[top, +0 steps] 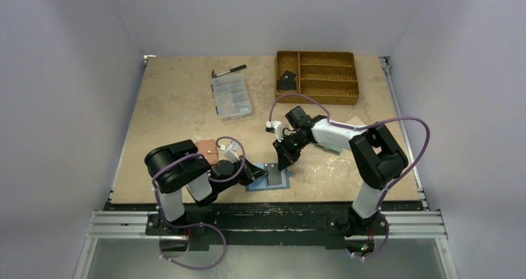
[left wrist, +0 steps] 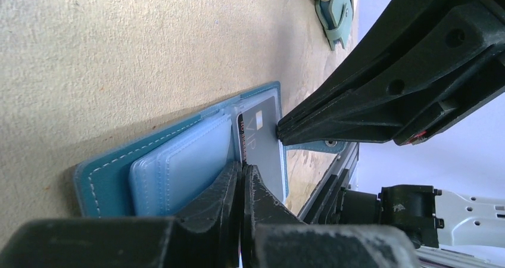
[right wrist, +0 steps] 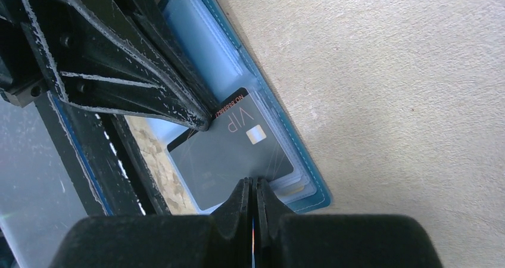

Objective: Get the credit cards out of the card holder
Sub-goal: Remove the credit card from the card holder.

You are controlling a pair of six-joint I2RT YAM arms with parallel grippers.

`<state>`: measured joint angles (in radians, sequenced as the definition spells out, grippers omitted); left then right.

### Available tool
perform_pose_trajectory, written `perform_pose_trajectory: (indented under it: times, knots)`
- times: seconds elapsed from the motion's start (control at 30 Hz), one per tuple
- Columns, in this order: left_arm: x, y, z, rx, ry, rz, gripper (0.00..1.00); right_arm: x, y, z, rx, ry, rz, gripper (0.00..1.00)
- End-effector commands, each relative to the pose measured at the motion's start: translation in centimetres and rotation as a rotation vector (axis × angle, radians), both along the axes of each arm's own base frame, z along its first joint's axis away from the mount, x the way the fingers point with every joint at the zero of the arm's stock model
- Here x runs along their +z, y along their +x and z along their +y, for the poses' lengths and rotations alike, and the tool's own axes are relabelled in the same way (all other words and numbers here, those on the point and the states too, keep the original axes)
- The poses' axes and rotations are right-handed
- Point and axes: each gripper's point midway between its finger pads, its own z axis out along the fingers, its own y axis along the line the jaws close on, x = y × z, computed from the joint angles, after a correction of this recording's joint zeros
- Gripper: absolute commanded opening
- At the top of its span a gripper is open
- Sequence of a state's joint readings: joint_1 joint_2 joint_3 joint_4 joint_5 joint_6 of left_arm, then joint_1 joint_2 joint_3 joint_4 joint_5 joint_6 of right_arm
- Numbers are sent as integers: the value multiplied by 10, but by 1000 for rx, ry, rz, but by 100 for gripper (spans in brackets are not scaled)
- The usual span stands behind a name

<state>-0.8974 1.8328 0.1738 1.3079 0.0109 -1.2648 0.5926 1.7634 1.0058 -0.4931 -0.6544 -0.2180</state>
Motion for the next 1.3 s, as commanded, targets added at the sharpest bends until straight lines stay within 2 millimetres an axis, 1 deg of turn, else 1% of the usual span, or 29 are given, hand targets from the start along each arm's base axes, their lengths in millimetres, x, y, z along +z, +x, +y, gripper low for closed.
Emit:
perform_pose_trajectory:
  times: [0.0,0.07,0.3,0.57,0.83,1.03,1.07,1.17,1.27]
  knots:
    - [-12,-17,-2,-72,30,32,0,-2,-3,15,19,51,2,0]
    - [-13,-17,2,-68,46,28,0,0,0,14,16,46,-15,0]
    - [-20,-21,21,-49,98,31,0,2,7,10,22,28,-64,11]
    - [-21,-24,26,-55,96,39,0,-4,8,5,32,2,-69,23]
    - [-16,-24,24,-56,58,42,0,-6,4,1,78,-11,-74,23]
    - [-13,-24,17,-69,30,42,0,-11,-3,4,95,-19,-54,15]
    - [-13,-24,17,-71,29,44,2,-12,-4,4,97,-21,-54,14]
    - [-13,-24,16,-73,27,47,16,-13,-3,5,94,-29,-60,10]
    - [-14,-24,17,-72,29,48,26,-15,-2,4,86,-44,-67,7]
